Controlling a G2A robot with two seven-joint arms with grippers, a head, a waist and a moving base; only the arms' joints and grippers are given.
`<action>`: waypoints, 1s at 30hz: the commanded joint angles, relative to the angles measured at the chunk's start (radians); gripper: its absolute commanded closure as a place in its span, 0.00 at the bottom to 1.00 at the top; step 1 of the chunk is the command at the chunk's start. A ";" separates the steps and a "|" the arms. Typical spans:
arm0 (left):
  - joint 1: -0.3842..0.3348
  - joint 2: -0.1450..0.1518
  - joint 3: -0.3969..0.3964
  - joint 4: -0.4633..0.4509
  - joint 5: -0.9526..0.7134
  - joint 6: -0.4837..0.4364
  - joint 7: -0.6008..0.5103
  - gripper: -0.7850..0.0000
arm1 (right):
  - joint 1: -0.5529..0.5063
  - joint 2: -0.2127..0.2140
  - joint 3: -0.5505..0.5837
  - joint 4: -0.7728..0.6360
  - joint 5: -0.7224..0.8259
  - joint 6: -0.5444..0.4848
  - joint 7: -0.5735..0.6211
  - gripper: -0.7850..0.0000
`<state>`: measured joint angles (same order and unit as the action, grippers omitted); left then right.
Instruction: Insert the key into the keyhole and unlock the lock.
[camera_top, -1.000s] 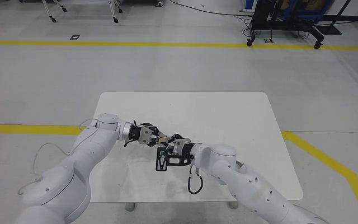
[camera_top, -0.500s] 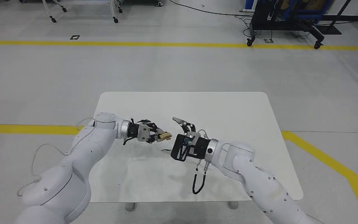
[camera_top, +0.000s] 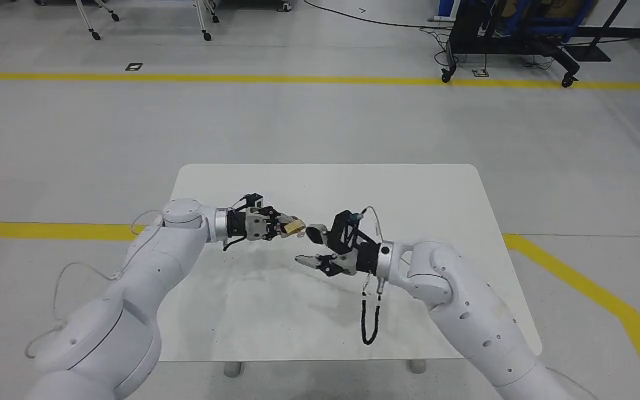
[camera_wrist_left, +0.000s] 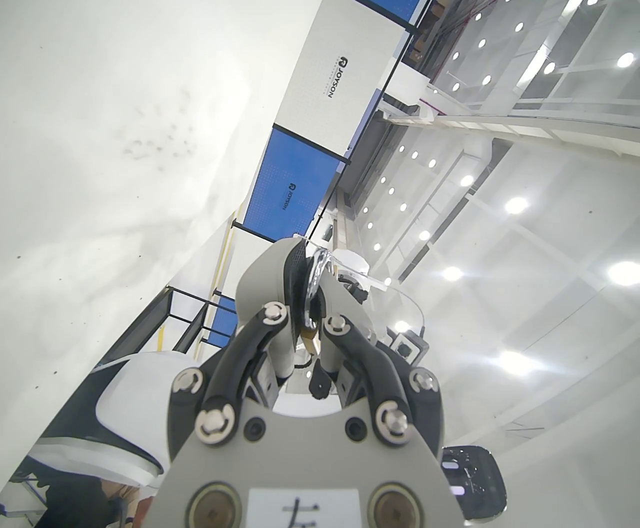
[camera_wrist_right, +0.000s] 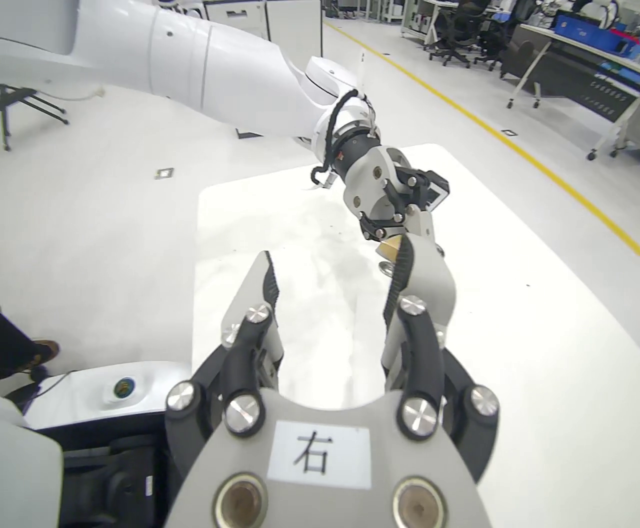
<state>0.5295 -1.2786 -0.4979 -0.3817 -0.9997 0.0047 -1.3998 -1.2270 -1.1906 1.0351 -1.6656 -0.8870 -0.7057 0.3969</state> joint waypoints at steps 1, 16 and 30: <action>0.004 0.002 -0.011 -0.006 0.004 -0.014 0.010 1.00 | 0.010 0.000 -0.004 0.031 0.114 -0.033 0.029 1.00; 0.028 0.015 -0.062 -0.055 0.072 0.005 -0.004 1.00 | 0.179 -0.027 -0.093 0.261 0.335 -0.008 0.131 1.00; 0.037 0.020 -0.120 -0.053 0.091 0.013 0.020 1.00 | 0.241 -0.040 -0.118 0.334 0.304 -0.061 0.057 1.00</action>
<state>0.5672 -1.2594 -0.6088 -0.4429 -0.9064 0.0260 -1.4117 -0.9804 -1.2334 0.9078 -1.3172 -0.5560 -0.7561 0.4745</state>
